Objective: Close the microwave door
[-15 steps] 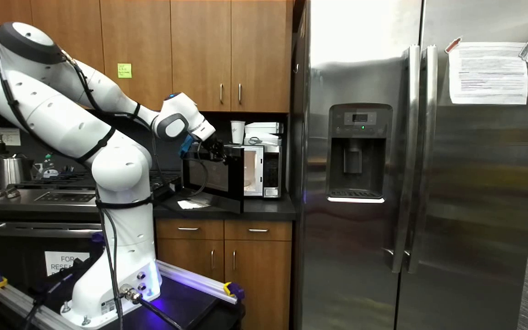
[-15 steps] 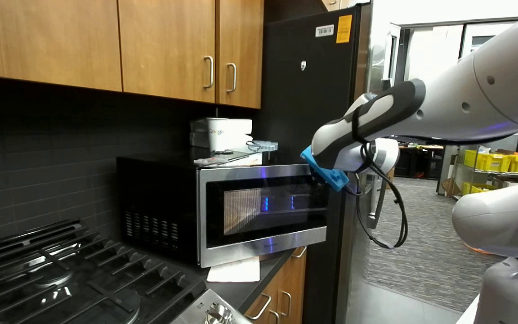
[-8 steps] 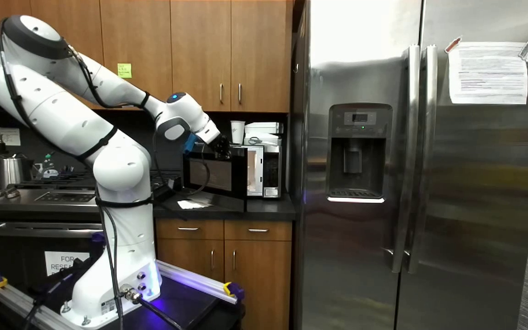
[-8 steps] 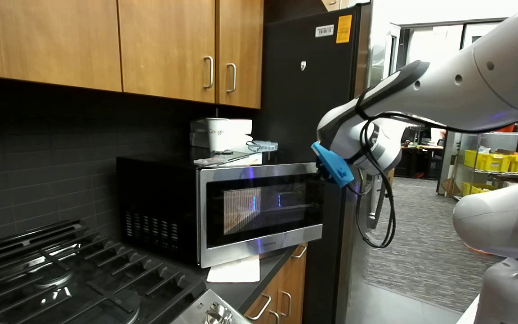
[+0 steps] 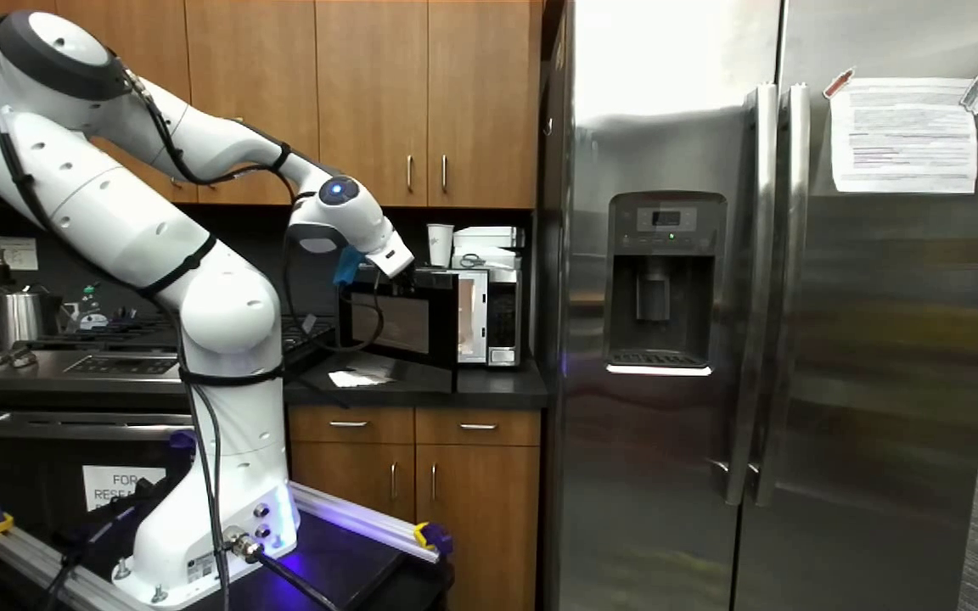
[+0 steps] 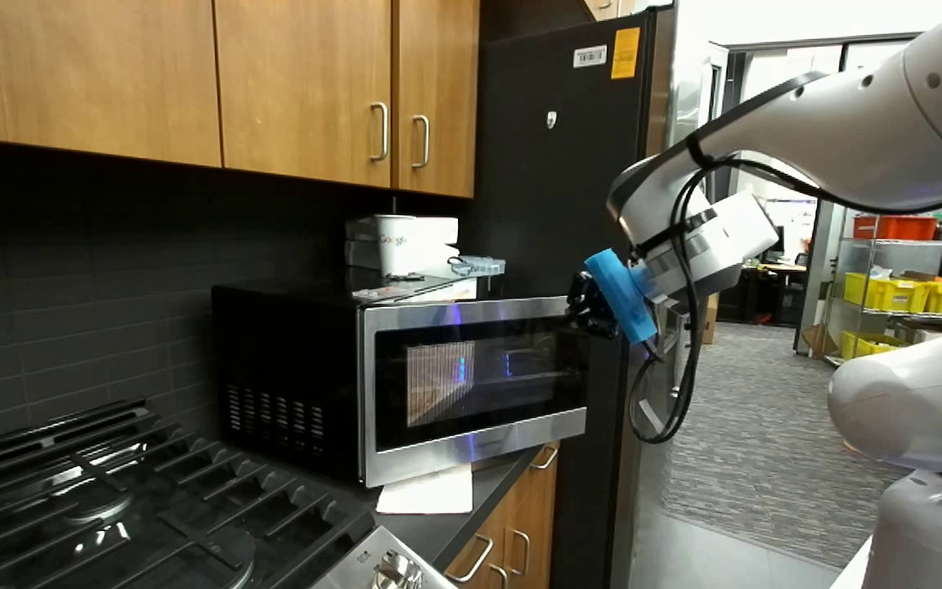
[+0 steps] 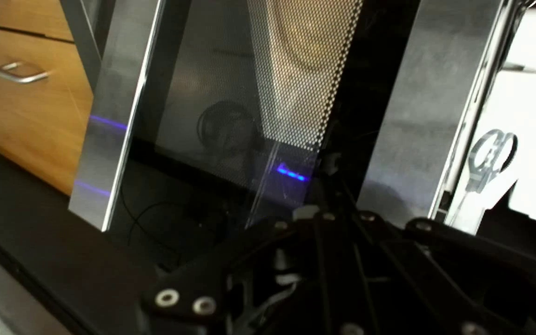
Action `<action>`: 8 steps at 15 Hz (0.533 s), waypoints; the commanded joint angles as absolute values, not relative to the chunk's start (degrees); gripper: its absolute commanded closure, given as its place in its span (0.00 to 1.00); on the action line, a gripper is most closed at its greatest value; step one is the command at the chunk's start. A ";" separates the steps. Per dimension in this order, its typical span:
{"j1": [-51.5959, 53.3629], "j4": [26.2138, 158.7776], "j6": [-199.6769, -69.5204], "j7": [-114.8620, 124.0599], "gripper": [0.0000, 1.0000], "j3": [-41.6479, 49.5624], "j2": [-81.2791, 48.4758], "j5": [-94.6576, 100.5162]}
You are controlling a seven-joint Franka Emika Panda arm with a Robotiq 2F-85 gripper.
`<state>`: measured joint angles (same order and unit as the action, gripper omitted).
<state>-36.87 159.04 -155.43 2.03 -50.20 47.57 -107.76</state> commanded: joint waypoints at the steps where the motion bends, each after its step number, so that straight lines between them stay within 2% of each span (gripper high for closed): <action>1: -38.80 158.88 -144.77 -12.46 1.00 -46.82 46.58 -118.72; 3: -41.45 158.56 -138.33 -18.57 1.00 -46.43 44.39 -123.36; 4: -37.53 157.89 -140.15 -23.62 1.00 -42.08 39.16 -124.38; 8: -35.57 157.07 -137.29 -32.08 1.00 -36.79 31.97 -125.83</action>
